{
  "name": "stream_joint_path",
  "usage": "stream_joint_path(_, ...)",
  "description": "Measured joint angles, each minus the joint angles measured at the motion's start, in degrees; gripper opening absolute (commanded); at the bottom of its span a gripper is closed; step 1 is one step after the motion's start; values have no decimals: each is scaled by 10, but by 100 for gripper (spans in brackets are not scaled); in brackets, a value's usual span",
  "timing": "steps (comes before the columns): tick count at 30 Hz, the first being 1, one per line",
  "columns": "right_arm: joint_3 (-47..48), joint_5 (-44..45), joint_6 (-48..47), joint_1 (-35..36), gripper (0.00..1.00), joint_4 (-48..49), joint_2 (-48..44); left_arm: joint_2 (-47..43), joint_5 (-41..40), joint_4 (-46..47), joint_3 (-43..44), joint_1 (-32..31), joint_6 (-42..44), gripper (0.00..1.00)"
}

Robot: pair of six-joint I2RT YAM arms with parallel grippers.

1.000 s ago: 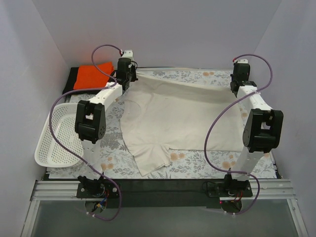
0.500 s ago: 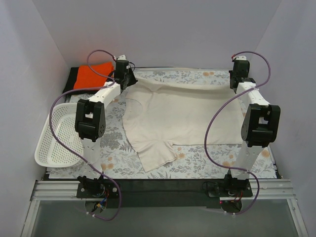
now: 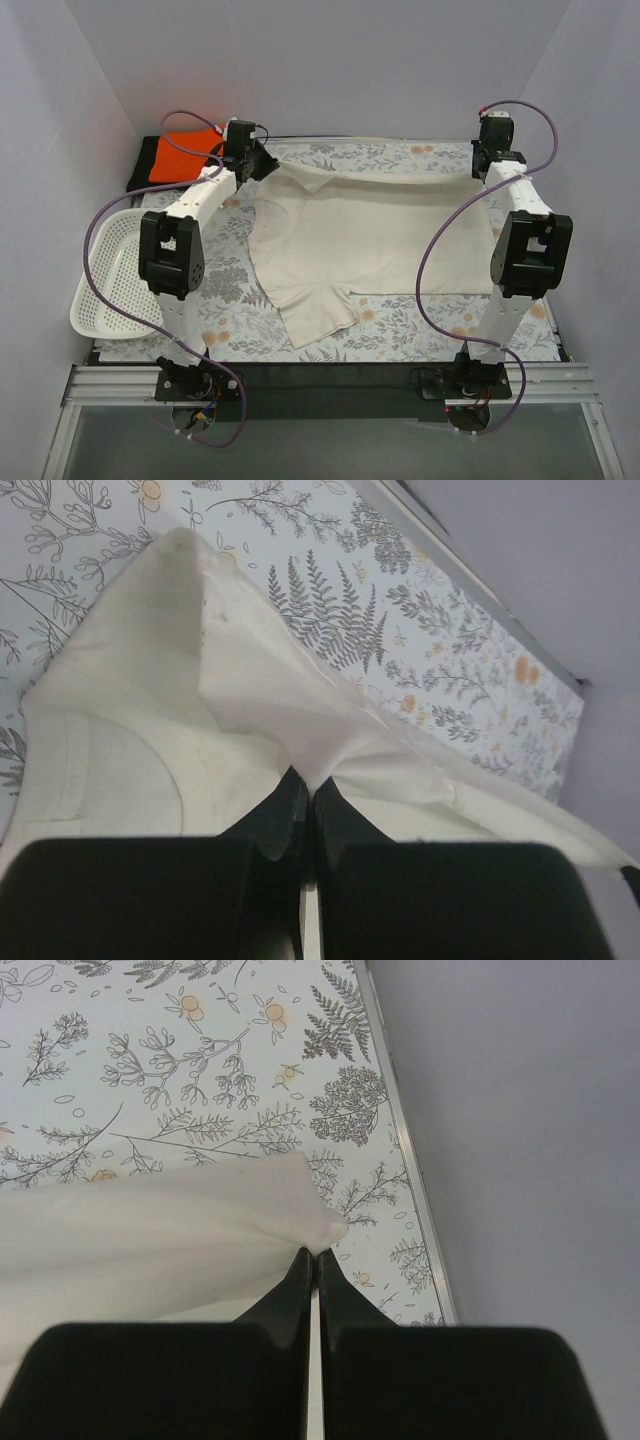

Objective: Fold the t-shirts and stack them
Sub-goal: Fold the tshirt

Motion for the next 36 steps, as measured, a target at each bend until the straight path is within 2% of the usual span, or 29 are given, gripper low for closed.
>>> stream_joint_path(10,12,1,14,-7,1,-27,0,-79,30,-10,-38,0,-93,0)
stream_joint_path(18,3,5,34,-13,1,-34,-1,-120,57,4,-167,0,-139,0)
stream_joint_path(28,-29,-7,73,-30,4,-61,-2,-122,86,25,-252,0,-153,0)
stream_joint_path(31,-32,-11,84,-33,7,-62,-2,-125,92,31,-273,0,-153,6)
stream_joint_path(32,-35,-12,88,-35,9,-62,-2,-126,93,31,-278,0,-153,13)
stream_joint_path(35,-53,-21,102,-40,11,-63,-2,-135,99,36,-294,0,-148,20)
stream_joint_path(36,-61,-24,106,-43,15,-63,-2,-141,100,37,-300,0,-147,20)
